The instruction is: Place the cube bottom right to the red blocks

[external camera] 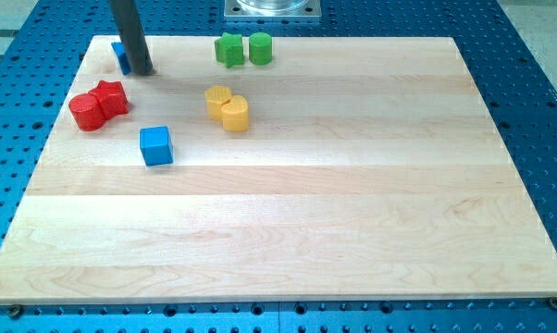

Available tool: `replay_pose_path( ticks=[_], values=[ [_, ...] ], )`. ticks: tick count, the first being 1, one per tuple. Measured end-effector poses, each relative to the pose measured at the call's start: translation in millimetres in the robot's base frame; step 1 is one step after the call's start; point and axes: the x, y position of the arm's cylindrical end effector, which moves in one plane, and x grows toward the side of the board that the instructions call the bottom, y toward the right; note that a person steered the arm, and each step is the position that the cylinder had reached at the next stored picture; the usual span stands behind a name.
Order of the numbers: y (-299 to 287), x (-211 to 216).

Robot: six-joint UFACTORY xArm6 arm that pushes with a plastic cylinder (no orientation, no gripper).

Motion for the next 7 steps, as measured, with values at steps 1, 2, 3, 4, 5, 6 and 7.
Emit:
replay_pose_path(
  ticks=[1,2,3,4,5,6,7],
  values=[
    [56,59],
    [80,123],
    [75,191],
    [73,216],
    [41,207],
    [55,161],
    [66,139]
  ],
)
